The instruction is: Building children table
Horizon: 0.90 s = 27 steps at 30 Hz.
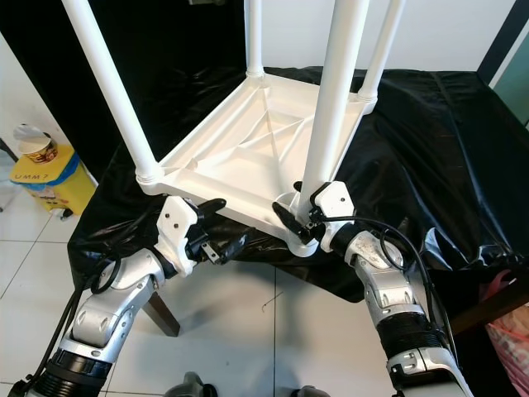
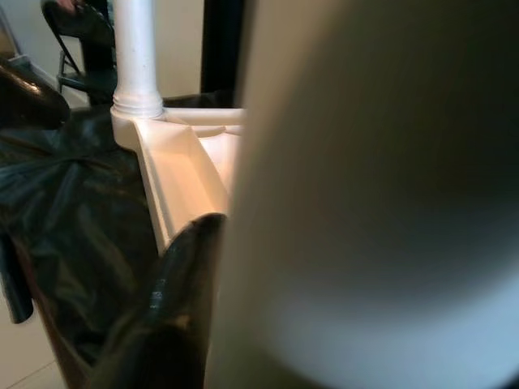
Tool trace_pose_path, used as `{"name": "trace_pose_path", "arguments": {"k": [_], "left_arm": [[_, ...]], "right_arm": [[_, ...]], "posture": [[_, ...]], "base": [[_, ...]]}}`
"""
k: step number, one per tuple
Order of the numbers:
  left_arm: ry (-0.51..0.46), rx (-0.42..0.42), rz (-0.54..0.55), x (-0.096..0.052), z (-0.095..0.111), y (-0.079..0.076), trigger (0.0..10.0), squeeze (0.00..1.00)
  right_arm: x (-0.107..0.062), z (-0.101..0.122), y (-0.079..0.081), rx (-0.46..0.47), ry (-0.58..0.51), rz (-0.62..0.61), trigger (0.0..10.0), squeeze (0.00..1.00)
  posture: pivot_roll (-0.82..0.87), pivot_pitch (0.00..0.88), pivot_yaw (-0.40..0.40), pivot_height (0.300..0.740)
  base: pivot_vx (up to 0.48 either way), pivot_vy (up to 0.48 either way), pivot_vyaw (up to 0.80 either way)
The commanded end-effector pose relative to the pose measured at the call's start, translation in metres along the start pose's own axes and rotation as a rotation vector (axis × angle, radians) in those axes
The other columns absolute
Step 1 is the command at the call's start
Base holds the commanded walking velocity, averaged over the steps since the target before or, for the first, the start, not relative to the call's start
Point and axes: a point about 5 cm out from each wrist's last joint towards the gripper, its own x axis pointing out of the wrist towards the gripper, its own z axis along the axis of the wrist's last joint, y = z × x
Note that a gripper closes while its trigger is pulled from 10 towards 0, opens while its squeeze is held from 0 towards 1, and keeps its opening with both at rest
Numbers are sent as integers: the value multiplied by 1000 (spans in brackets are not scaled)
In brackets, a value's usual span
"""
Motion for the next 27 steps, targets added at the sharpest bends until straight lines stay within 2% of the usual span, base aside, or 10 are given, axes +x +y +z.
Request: {"name": "trace_pose_path", "arguments": {"k": [1,5,6,7,8,12,15,18,23,27], "left_arm": [[15,3,-18,1,-5,-6,10000,0],[14,12,3,1,-7,-10,10000,0],[9,22,11,1,-6,-9,10000,0],[9,22,11,1,-6,-9,10000,0],[9,21,10,1,-7,-9,10000,0],[5,5,12,2,-8,-6,10000,0],[-7,-27,8,2,-7,-6,10000,0],[-7,-29,-8,2,-7,-6,10000,0],[-23,-36,-14,2,-6,-6,10000,0],[-26,-33,-11,3,-7,-5,10000,0]], "right_arm": [[-1,-6,4,-29,28,34,0,0],[-7,-16,6,-6,51,3,0,0],[-8,-17,6,3,51,-11,1216,0],[-8,-17,6,3,51,-11,1216,0],[-9,-19,7,20,50,-28,10000,0],[-8,-21,7,60,31,-143,10000,0],[-8,-21,8,65,29,-167,10000,0],[-5,-22,12,64,33,-255,10000,0],[-3,-30,15,49,85,-374,10000,0],[-1,-34,21,84,114,-460,10000,0]], "posture": [[22,0,-16,740],[18,0,-18,740],[18,0,-18,740],[18,0,-18,740],[18,0,-18,740],[13,0,-25,740],[12,0,-26,740],[10,0,-24,740],[12,0,-26,740],[13,0,-29,740]], "base": [[0,0,0],[0,0,0],[0,0,0],[0,0,0],[0,0,0],[0,0,0],[0,0,0],[0,0,0],[0,0,0],[0,0,0]]}}
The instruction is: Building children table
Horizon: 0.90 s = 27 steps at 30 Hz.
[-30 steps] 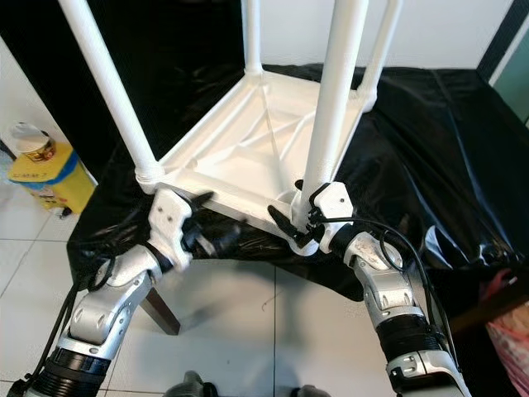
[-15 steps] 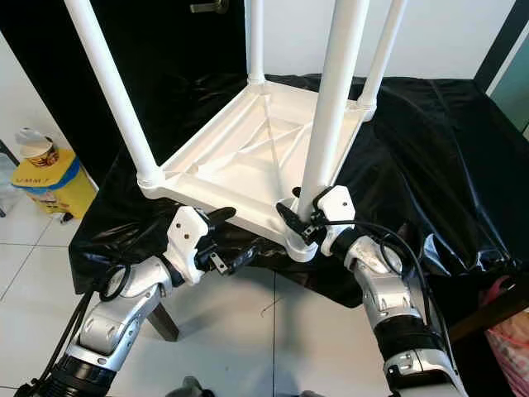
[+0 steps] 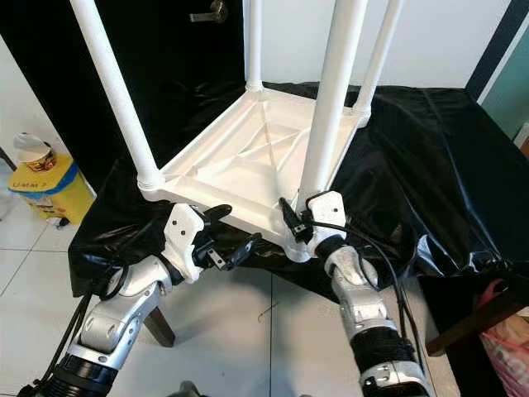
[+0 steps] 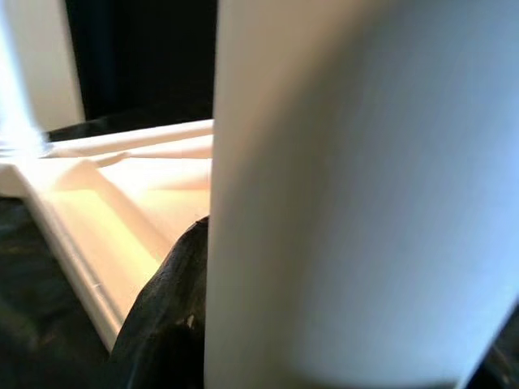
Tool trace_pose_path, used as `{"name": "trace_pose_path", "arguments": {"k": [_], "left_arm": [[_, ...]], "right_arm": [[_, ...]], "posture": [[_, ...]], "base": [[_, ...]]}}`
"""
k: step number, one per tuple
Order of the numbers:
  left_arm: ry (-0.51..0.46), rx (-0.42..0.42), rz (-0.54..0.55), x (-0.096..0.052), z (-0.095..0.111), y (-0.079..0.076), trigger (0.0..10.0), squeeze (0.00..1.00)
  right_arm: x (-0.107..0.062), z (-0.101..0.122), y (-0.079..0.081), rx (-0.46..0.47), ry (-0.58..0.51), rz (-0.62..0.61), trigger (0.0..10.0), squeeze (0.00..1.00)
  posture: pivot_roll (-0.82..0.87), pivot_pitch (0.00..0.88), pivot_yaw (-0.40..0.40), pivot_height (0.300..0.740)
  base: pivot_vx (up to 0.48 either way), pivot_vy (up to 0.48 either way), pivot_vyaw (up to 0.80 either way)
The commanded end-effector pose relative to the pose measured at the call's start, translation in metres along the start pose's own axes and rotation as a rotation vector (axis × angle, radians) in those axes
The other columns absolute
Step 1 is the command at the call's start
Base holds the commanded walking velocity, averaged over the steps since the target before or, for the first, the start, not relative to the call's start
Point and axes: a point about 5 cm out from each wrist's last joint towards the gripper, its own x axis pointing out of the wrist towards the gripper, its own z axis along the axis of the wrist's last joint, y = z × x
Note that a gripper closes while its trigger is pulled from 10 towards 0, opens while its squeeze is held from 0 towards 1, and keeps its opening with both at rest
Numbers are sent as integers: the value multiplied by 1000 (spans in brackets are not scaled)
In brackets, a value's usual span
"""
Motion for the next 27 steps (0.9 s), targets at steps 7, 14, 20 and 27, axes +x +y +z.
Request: {"name": "trace_pose_path", "arguments": {"k": [7,14,20,27], "left_arm": [[-17,-2,16,0,1,3,10000,0],[-15,-5,34,-4,-1,3,10000,0],[-19,-21,69,-3,0,5,10000,0],[-21,-11,64,-4,1,4,10000,0]], "right_arm": [[-13,-24,-1,4,138,-202,10000,0],[-15,-22,9,73,106,-300,10000,0],[-14,-14,17,73,61,-276,10000,0],[-14,-8,13,63,28,-252,10000,1000]], "posture": [[26,0,-44,740],[35,0,-42,740],[34,0,-29,740],[35,0,-26,740]], "base": [[0,0,0],[0,0,0],[0,0,0],[0,0,0]]}}
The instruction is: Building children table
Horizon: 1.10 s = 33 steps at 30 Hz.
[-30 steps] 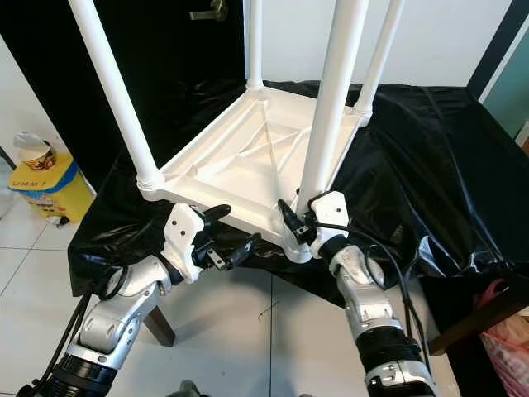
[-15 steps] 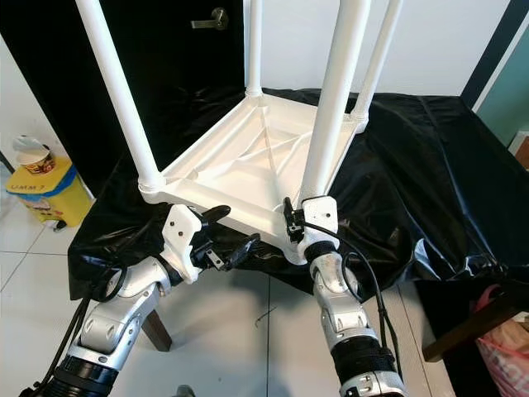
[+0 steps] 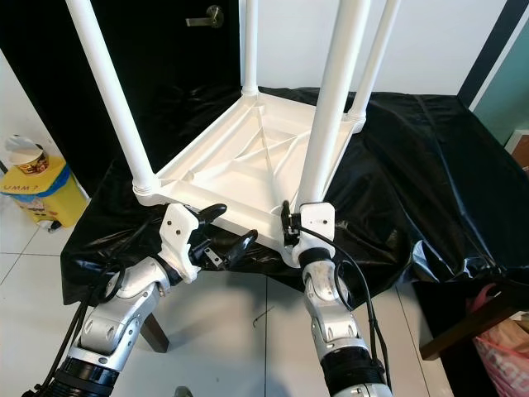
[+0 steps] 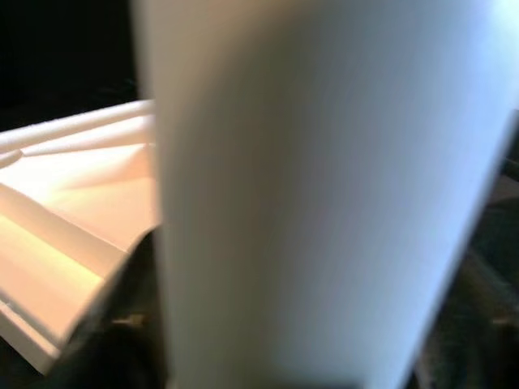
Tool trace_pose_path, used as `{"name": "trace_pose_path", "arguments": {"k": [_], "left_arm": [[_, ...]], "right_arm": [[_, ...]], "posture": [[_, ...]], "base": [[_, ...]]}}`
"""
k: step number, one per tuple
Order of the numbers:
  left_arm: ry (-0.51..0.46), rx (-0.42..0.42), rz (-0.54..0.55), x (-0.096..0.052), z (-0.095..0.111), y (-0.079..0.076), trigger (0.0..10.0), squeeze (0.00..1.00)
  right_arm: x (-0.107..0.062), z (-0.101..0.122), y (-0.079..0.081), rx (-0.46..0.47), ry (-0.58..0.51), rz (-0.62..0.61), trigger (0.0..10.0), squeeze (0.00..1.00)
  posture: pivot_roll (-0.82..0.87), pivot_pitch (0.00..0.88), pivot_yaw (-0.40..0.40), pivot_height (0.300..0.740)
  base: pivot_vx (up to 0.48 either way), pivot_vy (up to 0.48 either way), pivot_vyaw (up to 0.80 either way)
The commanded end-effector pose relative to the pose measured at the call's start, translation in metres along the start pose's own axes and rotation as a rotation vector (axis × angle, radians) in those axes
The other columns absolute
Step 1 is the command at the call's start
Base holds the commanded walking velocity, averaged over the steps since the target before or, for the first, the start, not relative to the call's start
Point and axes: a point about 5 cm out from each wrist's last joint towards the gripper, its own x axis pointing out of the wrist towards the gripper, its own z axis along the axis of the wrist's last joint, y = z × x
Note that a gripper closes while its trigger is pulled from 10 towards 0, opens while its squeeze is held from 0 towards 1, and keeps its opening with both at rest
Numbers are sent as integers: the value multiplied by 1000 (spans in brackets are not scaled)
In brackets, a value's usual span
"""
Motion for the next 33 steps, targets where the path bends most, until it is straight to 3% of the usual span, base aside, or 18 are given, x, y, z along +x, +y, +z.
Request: {"name": "trace_pose_path", "arguments": {"k": [1,7,12,13,17,21,25,30,33], "left_arm": [[-3,4,28,-2,1,1,10000,0],[-7,12,24,-1,2,2,10000,0],[-23,30,31,-2,5,3,10000,0],[-49,23,45,-2,8,4,10000,0],[-87,9,73,-3,12,5,10000,0],[-120,48,115,-4,11,4,10000,0],[-133,66,154,-4,9,6,10000,0],[-108,59,123,-5,6,6,10000,0],[-27,61,29,-6,-3,-1,10000,0]], "right_arm": [[-1,2,-5,3,-12,20,10000,1000],[-3,6,-18,-7,-37,134,10000,1000],[-4,6,-21,-23,-37,157,10000,1000],[-4,5,-23,-8,-31,161,10000,0],[-4,5,-25,5,-31,171,10000,0],[-7,5,-28,-25,-48,219,10000,0],[-7,8,-30,-54,-52,326,10000,0],[-2,13,-36,-53,-37,439,10000,0],[3,19,-42,-64,-23,553,10000,0]], "posture": [[32,0,-27,740],[30,0,-30,740],[27,0,-29,740],[19,0,-23,740],[16,0,-20,740],[20,0,-18,740],[12,15,-11,740],[13,25,-16,740],[5,30,-10,740]], "base": [[0,0,0],[0,0,0],[0,0,0],[0,0,0],[0,0,0],[0,0,0],[0,0,0],[0,0,0],[0,0,0]]}}
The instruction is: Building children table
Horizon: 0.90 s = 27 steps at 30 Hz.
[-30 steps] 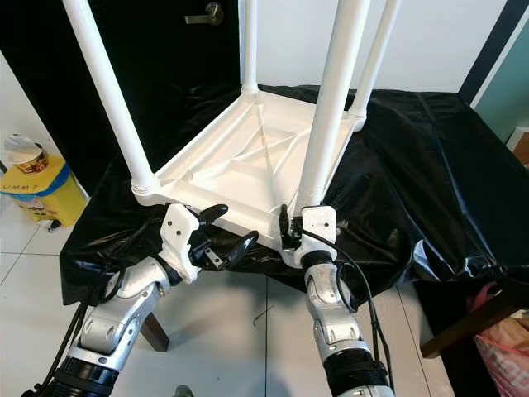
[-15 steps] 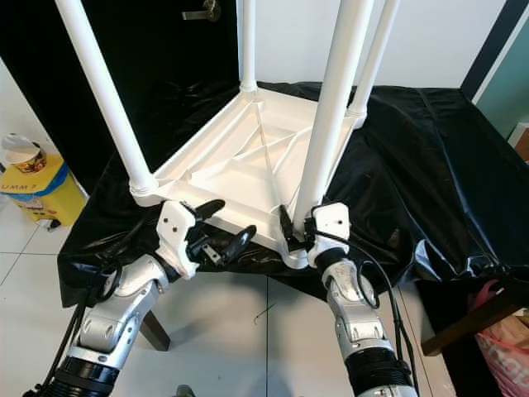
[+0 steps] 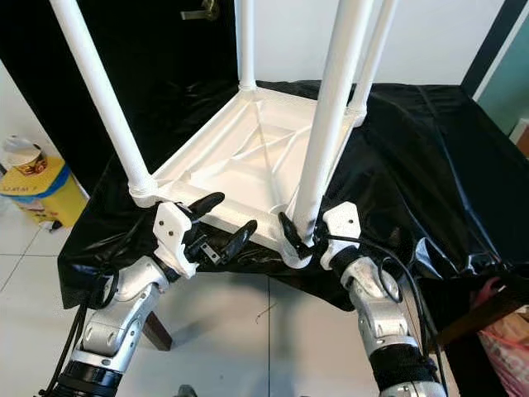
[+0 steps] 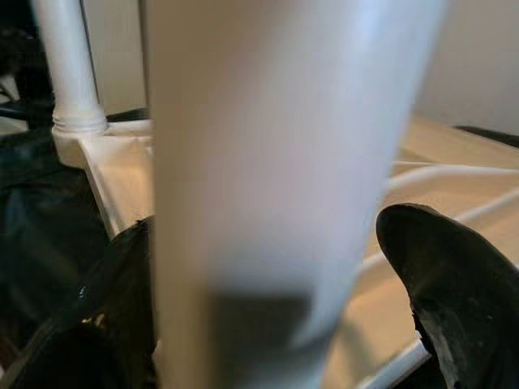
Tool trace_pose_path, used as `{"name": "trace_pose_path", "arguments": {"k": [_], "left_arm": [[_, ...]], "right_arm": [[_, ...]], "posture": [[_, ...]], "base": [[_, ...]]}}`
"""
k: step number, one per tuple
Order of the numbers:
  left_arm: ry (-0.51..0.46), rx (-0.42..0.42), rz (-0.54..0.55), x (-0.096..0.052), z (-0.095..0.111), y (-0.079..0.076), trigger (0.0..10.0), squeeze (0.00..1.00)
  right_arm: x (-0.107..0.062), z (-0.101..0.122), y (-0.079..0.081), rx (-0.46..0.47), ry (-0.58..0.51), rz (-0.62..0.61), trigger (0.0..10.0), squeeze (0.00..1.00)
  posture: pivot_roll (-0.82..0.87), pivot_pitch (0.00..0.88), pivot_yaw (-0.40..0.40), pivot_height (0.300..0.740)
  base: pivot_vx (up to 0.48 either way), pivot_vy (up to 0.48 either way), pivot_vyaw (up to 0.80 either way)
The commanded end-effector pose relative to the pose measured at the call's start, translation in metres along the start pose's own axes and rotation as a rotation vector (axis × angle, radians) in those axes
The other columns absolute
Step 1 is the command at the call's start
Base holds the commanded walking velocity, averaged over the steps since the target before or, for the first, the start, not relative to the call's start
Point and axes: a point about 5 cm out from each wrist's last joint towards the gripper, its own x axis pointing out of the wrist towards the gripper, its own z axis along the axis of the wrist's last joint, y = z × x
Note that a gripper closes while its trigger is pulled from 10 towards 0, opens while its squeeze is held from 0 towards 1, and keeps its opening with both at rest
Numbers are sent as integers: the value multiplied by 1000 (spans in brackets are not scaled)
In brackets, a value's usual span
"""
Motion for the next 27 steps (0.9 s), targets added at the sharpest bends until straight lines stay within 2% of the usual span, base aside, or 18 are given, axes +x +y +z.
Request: {"name": "trace_pose_path", "arguments": {"k": [1,2,4,7,18,19,22,23,27], "left_arm": [[73,-17,-51,-3,-10,-7,10000,0],[73,-17,-51,-3,-10,-7,10000,0],[90,-62,-155,-4,-11,-18,10000,0],[96,-65,-180,-2,-12,-22,10000,0],[88,-73,-187,1,-11,-24,10000,0],[87,-69,-187,3,-11,-23,10000,0],[87,-69,-187,3,-11,-23,10000,0],[89,-63,-185,3,-10,-22,10000,0],[93,-56,-174,3,-9,-19,10000,0]], "right_arm": [[1,3,-7,17,10,84,10000,0],[1,3,-7,17,10,84,10000,0],[4,4,-10,-6,48,200,10000,0],[5,3,-9,-8,69,247,10000,0],[7,-1,-11,-8,105,300,10000,0],[9,-2,-13,-14,116,301,9176,0],[9,-2,-13,-14,116,301,9176,0],[11,-3,-17,-23,126,293,0,0],[9,-7,-20,-16,142,276,0,0]], "posture": [[-3,32,-5,740],[-3,32,-5,740],[-11,34,-2,740],[-11,32,-1,740],[-9,25,1,740],[-1,22,3,740],[-1,22,3,740],[3,19,1,740],[-4,23,-3,740]], "base": [[0,0,0],[0,0,0],[0,0,0],[0,0,0],[0,0,0],[0,0,0],[0,0,0],[0,0,0],[0,0,0]]}}
